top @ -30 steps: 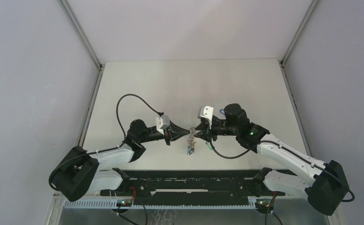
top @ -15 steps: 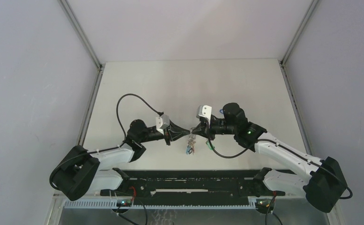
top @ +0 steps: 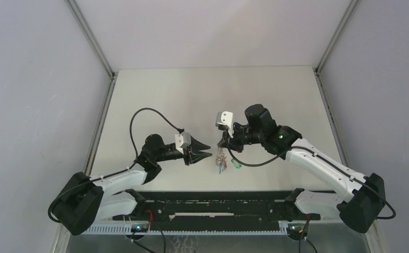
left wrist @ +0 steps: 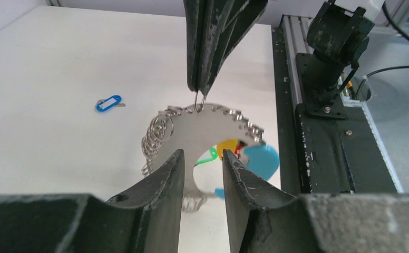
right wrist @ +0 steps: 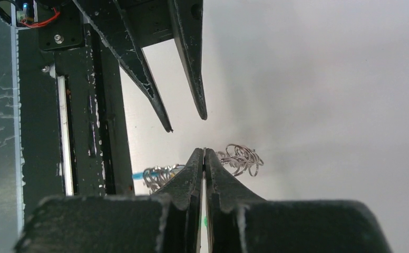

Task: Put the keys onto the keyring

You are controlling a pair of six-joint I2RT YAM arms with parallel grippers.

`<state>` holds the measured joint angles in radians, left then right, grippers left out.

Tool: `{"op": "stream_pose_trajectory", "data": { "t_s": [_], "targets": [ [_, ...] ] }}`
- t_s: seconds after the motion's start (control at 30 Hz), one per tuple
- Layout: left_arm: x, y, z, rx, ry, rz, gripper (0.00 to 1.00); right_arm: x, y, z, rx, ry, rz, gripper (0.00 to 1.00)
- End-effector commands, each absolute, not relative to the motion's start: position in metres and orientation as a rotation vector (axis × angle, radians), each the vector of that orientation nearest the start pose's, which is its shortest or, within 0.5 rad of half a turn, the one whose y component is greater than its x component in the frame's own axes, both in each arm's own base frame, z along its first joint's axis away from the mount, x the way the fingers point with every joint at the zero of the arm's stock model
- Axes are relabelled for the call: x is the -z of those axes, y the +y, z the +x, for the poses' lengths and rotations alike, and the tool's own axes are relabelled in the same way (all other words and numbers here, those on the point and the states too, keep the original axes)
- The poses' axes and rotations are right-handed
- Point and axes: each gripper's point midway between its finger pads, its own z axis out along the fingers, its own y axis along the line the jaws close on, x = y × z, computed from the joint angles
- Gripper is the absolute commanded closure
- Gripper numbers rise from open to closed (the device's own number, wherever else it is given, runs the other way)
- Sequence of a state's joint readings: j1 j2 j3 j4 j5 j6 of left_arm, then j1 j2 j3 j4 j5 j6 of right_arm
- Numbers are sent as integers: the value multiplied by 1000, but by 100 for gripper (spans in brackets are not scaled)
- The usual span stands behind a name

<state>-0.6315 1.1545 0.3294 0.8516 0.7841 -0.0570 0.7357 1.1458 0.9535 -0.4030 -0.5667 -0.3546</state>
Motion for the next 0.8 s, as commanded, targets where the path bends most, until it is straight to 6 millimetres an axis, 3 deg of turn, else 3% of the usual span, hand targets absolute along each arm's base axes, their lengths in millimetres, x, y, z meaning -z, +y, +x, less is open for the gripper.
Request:
{"op": "stream_pose_trajectory", "data": {
  "t_s": [0.0,0.4,0.77],
  "targets": [
    [-194,-289,194,1057,1240,1077,62,-218,278,189,-746,1711,-1475,100],
    [-213,-303,186,1202,1162,1044,65,-217,292,193,-749,1730,-1516,100],
    [-213,-317,187,1229,1149,1062,66,-217,296,192,-767,1716,-1524,100]
  ]
}}
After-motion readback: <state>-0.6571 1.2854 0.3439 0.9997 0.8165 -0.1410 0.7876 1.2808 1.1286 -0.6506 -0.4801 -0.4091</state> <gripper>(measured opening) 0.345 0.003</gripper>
